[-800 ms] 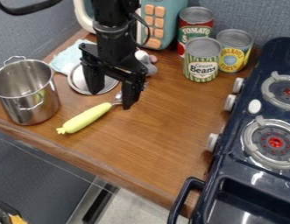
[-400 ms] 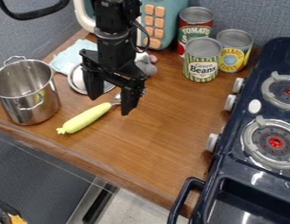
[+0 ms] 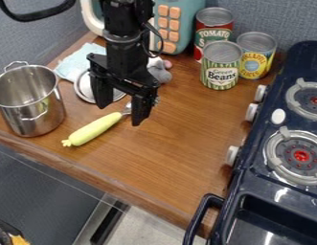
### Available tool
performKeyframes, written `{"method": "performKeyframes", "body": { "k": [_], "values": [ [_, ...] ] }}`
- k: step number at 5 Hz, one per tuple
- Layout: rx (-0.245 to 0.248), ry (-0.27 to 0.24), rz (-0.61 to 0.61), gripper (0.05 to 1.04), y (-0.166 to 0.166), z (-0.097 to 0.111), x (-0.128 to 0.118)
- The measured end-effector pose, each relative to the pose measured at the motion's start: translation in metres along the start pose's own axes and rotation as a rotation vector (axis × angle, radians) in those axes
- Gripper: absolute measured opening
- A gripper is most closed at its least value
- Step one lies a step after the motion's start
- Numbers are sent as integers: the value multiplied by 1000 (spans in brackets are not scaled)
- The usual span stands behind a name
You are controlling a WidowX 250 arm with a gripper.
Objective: Mover la olla de plata al lado derecho de la mesa
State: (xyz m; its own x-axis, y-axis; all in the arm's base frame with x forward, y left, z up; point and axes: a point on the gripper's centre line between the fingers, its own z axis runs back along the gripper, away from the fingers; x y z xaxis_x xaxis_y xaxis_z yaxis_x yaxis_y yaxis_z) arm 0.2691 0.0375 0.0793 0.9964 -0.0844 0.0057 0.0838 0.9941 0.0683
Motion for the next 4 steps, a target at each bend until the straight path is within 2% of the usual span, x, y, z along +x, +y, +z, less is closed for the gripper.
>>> {"method": "performKeyframes", "body": {
  "k": [1,3,4],
  "values": [
    [4,-30,75,1000,22,7,3],
    [1,-43,145,1000,43,11,2],
    [-4,-23,181,1000,55,8,0]
  ]
}}
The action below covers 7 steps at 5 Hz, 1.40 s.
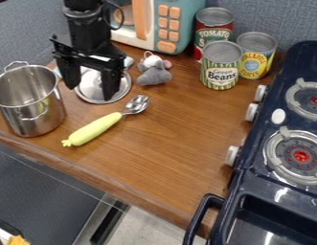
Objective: Mover la olla de plata al lado derecho de la mesa
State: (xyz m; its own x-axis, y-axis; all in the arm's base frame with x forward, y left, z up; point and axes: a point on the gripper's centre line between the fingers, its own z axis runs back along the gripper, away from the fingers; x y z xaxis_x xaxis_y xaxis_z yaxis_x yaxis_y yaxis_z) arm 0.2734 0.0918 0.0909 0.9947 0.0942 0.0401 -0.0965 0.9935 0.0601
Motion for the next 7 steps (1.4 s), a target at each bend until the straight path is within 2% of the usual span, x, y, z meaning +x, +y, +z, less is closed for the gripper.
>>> {"method": "performKeyframes", "body": {
  "k": [2,3,5,7],
  "values": [
    [-27,32,122,1000,39,-10,-1],
    [-30,32,155,1000,48,-9,-3],
    [-10,51,171,1000,57,-13,-4],
    [39,37,190,1000,66,-40,6]
  ]
}}
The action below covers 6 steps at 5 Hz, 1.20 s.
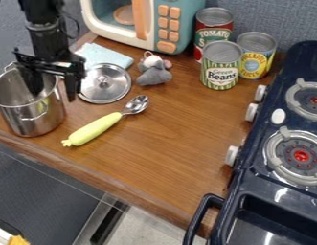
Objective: Mover la olla de plata al lado derecho de la mesa
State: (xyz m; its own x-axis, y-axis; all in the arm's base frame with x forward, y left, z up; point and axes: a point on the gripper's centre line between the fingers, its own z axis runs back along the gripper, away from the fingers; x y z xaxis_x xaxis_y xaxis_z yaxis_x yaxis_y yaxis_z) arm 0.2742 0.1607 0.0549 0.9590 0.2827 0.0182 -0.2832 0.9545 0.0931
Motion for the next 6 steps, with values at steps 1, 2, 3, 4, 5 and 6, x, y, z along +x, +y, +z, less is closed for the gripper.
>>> {"method": "performKeyframes", "body": {
  "k": [1,2,3,4,5,6],
  "values": [
    [-3,3,-14,937,-1,-5,1],
    [-17,-23,-30,640,-3,-5,5],
    [-41,-24,-33,333,-5,-9,2],
    [-43,-32,-32,133,-5,-7,1],
    [-48,-27,-42,66,-6,-7,0],
    [-67,-7,-60,62,-9,6,-6]
  ]
}}
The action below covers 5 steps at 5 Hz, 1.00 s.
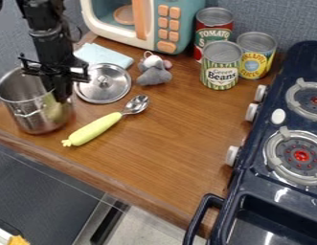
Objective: Mover la olla de plata al lado derecho de la mesa
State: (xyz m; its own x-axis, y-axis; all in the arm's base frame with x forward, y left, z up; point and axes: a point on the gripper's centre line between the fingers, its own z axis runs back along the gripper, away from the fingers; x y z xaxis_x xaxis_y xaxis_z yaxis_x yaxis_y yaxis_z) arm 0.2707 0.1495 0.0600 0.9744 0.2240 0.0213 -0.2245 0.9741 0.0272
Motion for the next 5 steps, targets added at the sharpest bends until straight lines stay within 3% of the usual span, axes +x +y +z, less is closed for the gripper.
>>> {"method": "performKeyframes", "body": {
  "k": [2,3,5],
  "values": [
    [1,-40,-89,62,2,50,16],
    [36,-53,-166,62,-15,71,31],
    [42,-61,-301,62,-55,70,33]
  ]
}}
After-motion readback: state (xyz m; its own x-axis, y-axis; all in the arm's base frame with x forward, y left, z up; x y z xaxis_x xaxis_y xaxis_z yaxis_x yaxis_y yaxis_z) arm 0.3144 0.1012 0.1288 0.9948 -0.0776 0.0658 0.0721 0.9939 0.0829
